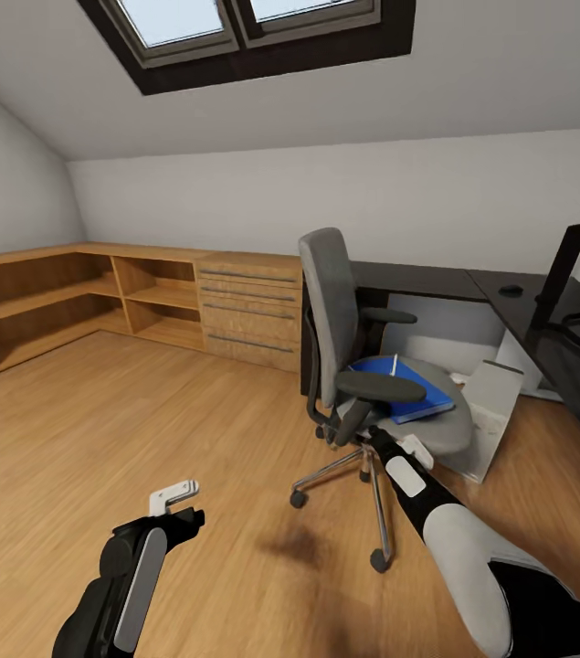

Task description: In the bedroom, organize the workspace by keeping the computer under the desk, ensuring the monitor is on the desk, placing the keyboard on the desk next to the monitor, placing the mouse on the desk next to the keyboard, moving the folder from the swivel chair onto the desk next to the mouse, stacking the notebook on top of the folder with the pen on top of the notebook, and positioning the swivel chair next to the desk.

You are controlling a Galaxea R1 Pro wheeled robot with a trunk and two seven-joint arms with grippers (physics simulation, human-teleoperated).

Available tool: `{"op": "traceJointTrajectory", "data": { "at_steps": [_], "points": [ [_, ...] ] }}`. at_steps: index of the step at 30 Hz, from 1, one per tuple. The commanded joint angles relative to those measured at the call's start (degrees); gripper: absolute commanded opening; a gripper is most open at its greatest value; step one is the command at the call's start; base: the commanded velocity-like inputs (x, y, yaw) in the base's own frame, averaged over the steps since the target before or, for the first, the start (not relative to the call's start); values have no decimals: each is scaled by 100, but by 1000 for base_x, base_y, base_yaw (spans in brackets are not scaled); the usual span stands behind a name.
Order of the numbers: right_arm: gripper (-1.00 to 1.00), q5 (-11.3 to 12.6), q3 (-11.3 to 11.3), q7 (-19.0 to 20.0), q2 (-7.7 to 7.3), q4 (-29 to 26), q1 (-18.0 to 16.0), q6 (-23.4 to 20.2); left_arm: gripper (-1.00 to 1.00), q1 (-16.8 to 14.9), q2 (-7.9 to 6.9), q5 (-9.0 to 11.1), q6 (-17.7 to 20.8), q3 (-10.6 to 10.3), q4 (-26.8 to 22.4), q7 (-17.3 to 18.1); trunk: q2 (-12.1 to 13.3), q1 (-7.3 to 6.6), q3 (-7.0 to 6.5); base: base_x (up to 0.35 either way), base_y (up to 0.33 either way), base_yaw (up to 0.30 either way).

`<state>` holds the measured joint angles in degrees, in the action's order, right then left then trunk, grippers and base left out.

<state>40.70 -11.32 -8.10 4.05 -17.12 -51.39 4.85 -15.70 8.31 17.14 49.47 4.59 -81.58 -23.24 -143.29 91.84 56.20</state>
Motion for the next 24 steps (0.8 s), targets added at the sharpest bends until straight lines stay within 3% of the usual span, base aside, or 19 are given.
{"op": "traceJointTrajectory", "data": {
  "at_steps": [1,13,24],
  "points": [
    [100,64,16,-17,1,-2,-3,25,100,-3,4,62,17,7,-7,-44,-2,-1,6,0,0,-152],
    [100,69,12,-13,-18,-2,-3,15,100,-3,4,60,12,7,-7,-49,-2,-1,6,-7,0,-224],
    [100,70,5,-16,-43,-6,-3,22,100,-3,4,54,11,16,-7,-51,-2,-1,6,-187,40,-170]
  ]
}}
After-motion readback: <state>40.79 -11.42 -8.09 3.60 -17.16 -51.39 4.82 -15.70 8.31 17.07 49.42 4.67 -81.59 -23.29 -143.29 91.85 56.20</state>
